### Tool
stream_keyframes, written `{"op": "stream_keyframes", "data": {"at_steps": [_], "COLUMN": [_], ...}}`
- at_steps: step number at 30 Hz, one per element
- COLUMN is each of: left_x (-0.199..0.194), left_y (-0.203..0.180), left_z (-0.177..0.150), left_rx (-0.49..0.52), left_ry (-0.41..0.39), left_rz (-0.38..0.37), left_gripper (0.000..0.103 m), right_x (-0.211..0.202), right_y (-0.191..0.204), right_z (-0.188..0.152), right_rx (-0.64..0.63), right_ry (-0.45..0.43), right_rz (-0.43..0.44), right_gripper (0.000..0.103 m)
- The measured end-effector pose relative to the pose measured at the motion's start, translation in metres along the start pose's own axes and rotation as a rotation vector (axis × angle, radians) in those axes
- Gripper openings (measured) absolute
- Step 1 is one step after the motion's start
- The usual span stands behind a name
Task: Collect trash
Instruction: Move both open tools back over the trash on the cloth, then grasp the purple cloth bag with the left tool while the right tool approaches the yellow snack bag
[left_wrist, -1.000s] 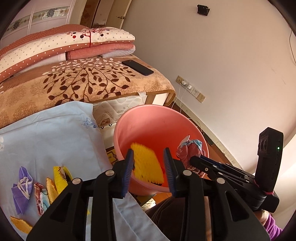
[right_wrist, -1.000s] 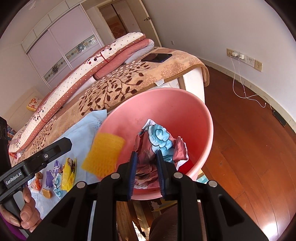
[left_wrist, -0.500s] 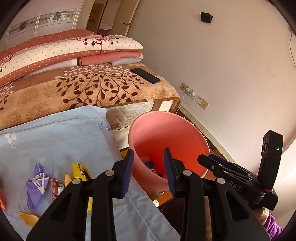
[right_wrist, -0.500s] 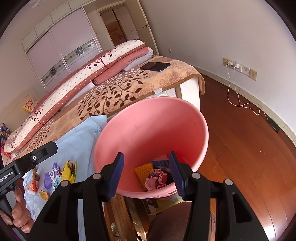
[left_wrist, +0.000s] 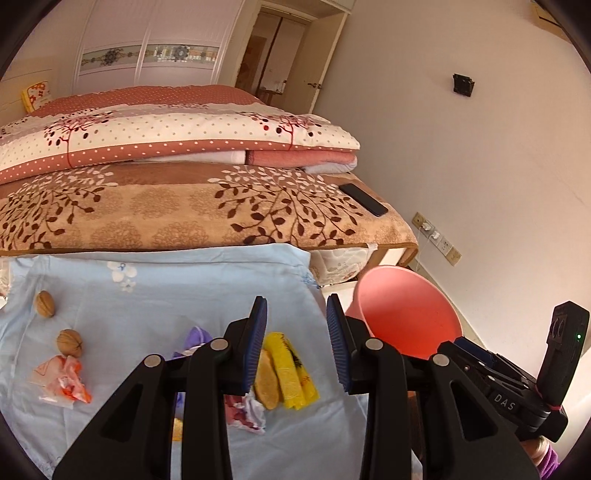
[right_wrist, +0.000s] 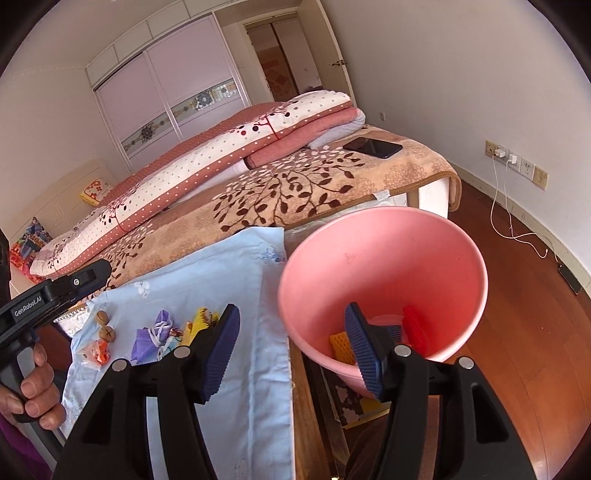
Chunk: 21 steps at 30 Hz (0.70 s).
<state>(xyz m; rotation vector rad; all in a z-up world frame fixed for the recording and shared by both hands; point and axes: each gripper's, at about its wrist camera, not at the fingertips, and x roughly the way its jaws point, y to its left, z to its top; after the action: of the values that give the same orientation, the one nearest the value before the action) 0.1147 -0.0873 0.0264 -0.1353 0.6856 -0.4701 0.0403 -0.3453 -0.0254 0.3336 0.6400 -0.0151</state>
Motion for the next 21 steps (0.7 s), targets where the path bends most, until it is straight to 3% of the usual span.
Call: {"op": "stream_keyframes", "data": {"at_steps": [10,15,21], "left_x": [-0.026,-0.023,-0.003], "left_y": [0.062,0.081,0.089], "left_z": [-0.005,-0.020,-0.038], "left_rx": [-0.079,-0.092,-0.086], "left_ry": [-0.025,0.019,0.099], "left_rz": [0.131,0.175,0.178], "left_gripper": [0.034,0.034,0.034], "right_x": [0.017,0.027,0.038], "right_y": [0.038,0.049,0.061], "right_z": [-0.012,-0.022,-0.033], "right_rx": [-0.081,-0.105,-0.137], "right_ry": [0.056,0.098,0.146], "right_rz": [0.048,0.065,0.078], "right_gripper": [0.059,0.059,0.059]}}
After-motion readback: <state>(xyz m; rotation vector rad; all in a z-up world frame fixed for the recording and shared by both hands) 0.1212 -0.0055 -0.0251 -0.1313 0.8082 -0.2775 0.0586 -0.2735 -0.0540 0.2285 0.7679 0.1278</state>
